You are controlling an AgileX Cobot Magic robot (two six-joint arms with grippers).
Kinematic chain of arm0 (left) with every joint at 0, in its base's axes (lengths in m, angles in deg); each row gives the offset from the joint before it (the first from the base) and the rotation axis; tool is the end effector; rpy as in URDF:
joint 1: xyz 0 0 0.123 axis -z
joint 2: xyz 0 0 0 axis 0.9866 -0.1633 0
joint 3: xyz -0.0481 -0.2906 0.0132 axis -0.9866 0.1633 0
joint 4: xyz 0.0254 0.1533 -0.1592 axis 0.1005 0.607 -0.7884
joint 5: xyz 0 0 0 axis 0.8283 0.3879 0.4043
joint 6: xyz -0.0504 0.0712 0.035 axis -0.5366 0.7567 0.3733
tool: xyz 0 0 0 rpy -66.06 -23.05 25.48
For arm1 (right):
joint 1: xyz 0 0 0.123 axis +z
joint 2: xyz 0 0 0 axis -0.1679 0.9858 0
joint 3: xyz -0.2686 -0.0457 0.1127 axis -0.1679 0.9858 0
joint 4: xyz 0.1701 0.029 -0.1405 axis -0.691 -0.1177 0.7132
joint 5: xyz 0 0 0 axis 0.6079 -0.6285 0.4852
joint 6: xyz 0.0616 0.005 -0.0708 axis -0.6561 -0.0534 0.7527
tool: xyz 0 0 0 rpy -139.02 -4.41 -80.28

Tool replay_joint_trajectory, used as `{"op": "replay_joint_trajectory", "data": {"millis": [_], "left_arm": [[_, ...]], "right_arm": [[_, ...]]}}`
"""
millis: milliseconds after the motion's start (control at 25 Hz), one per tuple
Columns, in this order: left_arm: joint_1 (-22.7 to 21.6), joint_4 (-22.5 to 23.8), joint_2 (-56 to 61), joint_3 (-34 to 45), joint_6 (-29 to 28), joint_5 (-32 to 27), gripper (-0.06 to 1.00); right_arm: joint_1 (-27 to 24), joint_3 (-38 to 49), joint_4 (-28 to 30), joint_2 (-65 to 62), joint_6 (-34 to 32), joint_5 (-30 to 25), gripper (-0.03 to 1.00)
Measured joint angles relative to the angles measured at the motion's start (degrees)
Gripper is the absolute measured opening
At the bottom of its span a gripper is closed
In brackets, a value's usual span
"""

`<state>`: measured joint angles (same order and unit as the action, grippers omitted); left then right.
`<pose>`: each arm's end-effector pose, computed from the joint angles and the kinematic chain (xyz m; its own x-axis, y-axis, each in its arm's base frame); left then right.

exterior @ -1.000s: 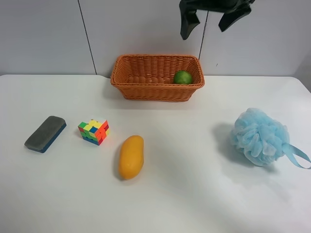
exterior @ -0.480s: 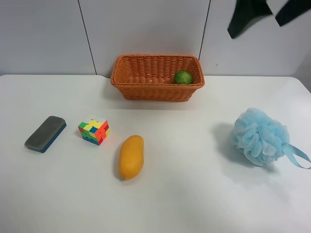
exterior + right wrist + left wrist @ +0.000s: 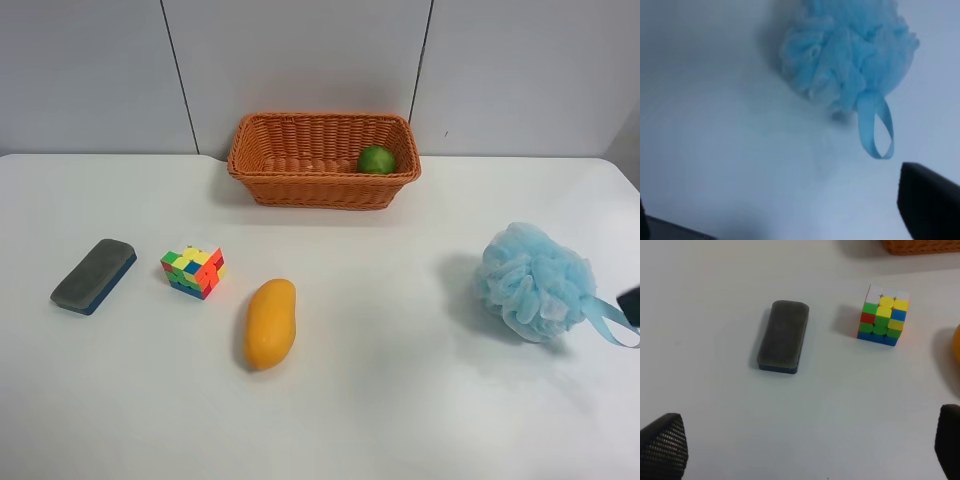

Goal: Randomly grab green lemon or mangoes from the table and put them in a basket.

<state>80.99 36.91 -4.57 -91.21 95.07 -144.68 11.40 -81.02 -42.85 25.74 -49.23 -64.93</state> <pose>-0.0406 -0.0058 0.2636 -0.4390 0.0713 -0.8956 0.0941 0.9950 0.0331 0.0605 0.0219 0.3233 -0.8053 -0.3164 -0.5014 -0.3567 0.9341 -0.0166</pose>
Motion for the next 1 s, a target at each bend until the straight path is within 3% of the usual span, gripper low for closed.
{"op": "replay_joint_trajectory", "data": {"millis": [280,520,640,1000], "left_arm": [[0.0,0.0,0.0,0.0,0.0,0.0,0.99],[0.0,0.0,0.0,0.0,0.0,0.0,0.99],[0.0,0.0,0.0,0.0,0.0,0.0,0.99],[0.0,0.0,0.0,0.0,0.0,0.0,0.99]], "right_arm": [[0.0,12.6,0.0,-21.49,0.0,2.68,0.99],[0.0,15.93,-0.07,-33.86,0.0,6.19,0.99],[0.0,16.75,-0.02,-36.33,0.0,8.46,0.99],[0.0,17.9,-0.02,-36.48,0.0,8.56,0.99]]}}
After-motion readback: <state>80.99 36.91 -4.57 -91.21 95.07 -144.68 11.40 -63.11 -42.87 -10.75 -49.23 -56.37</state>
